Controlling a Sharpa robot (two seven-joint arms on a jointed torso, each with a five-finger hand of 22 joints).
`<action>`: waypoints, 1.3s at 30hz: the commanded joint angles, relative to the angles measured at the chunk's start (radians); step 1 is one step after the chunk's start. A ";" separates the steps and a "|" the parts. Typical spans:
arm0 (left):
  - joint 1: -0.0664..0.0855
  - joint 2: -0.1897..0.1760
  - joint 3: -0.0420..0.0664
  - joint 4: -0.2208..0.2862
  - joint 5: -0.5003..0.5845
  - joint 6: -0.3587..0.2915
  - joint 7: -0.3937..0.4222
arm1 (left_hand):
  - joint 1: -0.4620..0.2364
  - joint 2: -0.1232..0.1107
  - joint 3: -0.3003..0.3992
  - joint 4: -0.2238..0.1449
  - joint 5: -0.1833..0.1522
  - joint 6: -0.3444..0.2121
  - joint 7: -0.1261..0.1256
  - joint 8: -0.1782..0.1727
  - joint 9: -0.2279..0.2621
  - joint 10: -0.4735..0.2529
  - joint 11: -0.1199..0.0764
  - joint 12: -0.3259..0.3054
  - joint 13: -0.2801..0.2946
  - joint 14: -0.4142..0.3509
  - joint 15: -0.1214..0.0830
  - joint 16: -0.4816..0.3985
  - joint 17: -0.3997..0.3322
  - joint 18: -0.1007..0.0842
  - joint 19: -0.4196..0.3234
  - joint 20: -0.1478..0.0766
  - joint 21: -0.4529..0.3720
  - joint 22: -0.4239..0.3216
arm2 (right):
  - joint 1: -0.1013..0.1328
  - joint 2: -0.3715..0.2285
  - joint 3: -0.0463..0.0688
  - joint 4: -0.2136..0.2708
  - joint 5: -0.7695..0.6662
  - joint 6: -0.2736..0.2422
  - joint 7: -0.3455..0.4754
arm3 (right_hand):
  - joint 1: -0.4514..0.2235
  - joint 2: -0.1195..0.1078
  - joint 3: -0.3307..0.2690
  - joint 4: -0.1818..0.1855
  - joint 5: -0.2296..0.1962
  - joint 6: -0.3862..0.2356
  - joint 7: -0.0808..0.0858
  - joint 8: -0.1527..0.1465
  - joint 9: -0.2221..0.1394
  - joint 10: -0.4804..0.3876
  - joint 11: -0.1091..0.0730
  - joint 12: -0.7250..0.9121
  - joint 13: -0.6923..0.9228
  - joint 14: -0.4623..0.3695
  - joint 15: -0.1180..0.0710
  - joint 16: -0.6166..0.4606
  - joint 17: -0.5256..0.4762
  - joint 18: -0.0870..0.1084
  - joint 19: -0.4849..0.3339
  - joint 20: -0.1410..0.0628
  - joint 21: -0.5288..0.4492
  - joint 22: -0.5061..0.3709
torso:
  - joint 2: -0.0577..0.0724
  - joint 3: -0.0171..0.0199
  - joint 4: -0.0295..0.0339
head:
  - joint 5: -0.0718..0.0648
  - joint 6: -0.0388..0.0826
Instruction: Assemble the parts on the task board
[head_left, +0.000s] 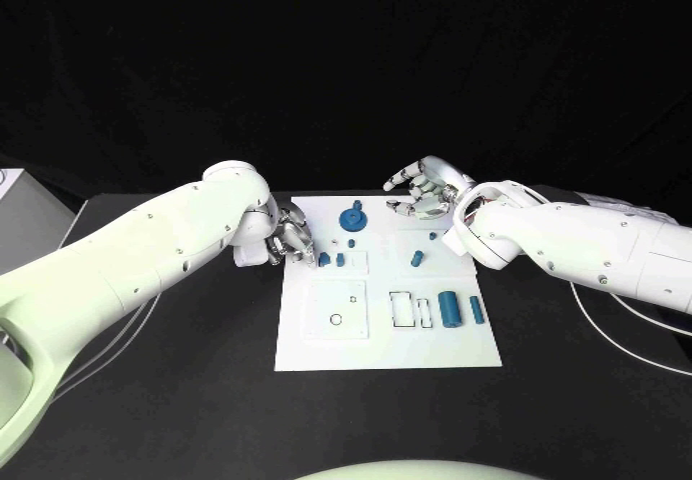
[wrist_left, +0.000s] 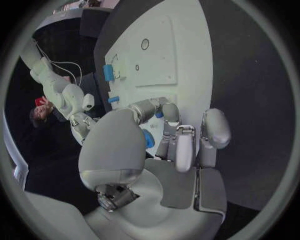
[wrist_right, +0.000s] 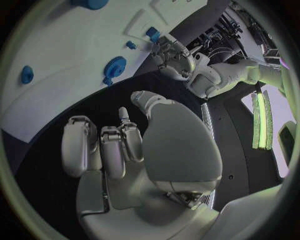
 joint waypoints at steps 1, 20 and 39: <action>-0.002 0.002 -0.001 0.003 0.039 -0.010 -0.003 | 0.001 0.009 0.002 0.007 -0.001 -0.005 0.000 -0.002 0.001 0.003 0.001 -0.006 -0.001 0.083 0.005 0.001 0.215 0.006 0.003 -0.001 -0.004 0.000 | 0.000 0.001 0.000 0.000 -0.006 0.009 0.007 | -0.008 -0.002 0.005 0.001 0.004 0.008 0.002 -0.005 -0.001 0.009 -0.001 0.007 0.124 0.106 0.002 0.004 0.263 -0.010 0.040 0.007 0.001 0.036 | -0.001 0.0004 0.0002 | 0.000 -0.001; -0.007 -0.122 0.001 0.150 0.035 -0.254 0.133 | 0.031 -0.012 -0.050 0.017 0.000 -0.062 0.033 -0.056 -0.024 -0.198 0.039 -0.120 -0.110 -0.103 0.033 -0.200 -0.112 0.078 -0.240 0.023 -0.320 -0.333 | -0.001 -0.013 0.000 0.010 -0.006 0.008 0.008 | -0.014 -0.001 0.011 -0.003 0.005 0.010 0.001 -0.005 -0.001 0.009 -0.001 0.007 0.124 0.106 0.002 0.004 0.263 -0.010 0.041 0.007 0.002 0.037 | -0.002 -0.0013 0.0010 | -0.009 0.004; -0.079 -0.202 0.001 0.294 -0.200 -0.551 0.327 | 0.085 -0.068 -0.191 0.075 -0.011 -0.138 0.090 -0.229 -0.166 -0.256 0.090 -0.250 -0.234 -0.277 0.080 -0.421 -0.418 0.092 -0.266 0.059 -0.538 -0.512 | -0.011 -0.027 0.000 0.027 -0.020 0.005 0.008 | -0.014 -0.001 0.012 -0.004 0.005 0.011 0.001 -0.005 -0.001 0.009 -0.002 0.007 0.124 0.106 0.002 0.004 0.263 -0.010 0.040 0.007 0.001 0.037 | 0.000 -0.0022 -0.0004 | -0.003 0.017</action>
